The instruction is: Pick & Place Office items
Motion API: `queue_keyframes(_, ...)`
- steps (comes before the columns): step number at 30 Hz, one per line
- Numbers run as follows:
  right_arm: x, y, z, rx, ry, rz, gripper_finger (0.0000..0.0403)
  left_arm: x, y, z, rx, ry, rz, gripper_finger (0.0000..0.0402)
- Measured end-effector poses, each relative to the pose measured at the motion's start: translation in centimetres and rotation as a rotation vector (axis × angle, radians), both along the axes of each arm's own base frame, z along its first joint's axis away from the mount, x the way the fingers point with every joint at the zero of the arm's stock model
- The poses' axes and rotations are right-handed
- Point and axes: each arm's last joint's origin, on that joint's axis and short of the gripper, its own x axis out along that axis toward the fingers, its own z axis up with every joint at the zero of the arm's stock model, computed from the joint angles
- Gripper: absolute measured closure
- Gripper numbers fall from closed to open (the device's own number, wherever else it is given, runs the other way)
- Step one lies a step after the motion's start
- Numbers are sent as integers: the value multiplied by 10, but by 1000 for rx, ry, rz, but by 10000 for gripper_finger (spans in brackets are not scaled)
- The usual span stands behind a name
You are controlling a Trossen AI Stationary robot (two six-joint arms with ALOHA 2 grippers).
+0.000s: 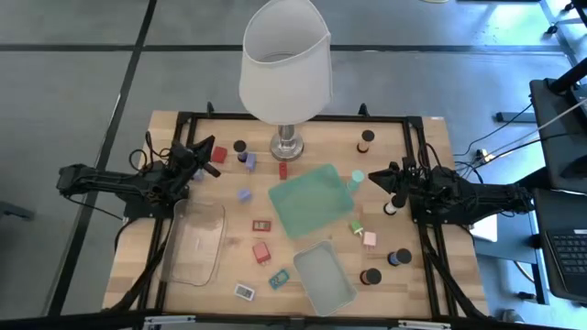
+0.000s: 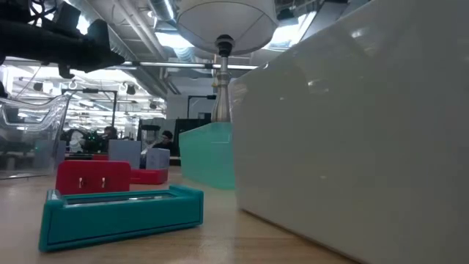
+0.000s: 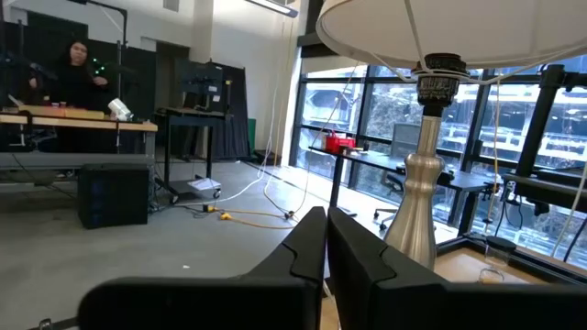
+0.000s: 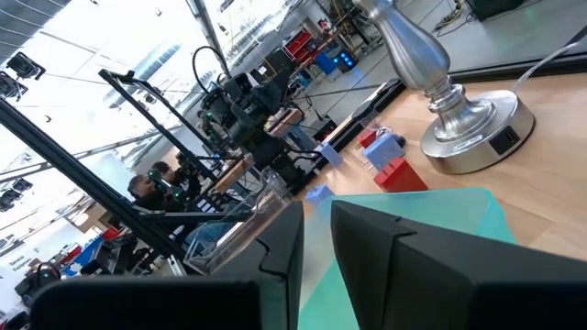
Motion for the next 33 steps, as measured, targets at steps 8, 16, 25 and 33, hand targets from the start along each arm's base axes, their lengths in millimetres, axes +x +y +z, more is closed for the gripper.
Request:
queue_keyframes(8,0,0,0,0,0,0,339,0,0,0,0,0,0,391)
queue_keyframes(16,0,0,0,-4,1,9,339,0,0,0,0,0,0,390)
queue_keyframes(25,0,0,0,-27,5,10,339,0,0,0,0,0,0,393)
queue_keyframes(33,0,-1,1,-99,13,-37,339,0,0,0,10,16,5,390)
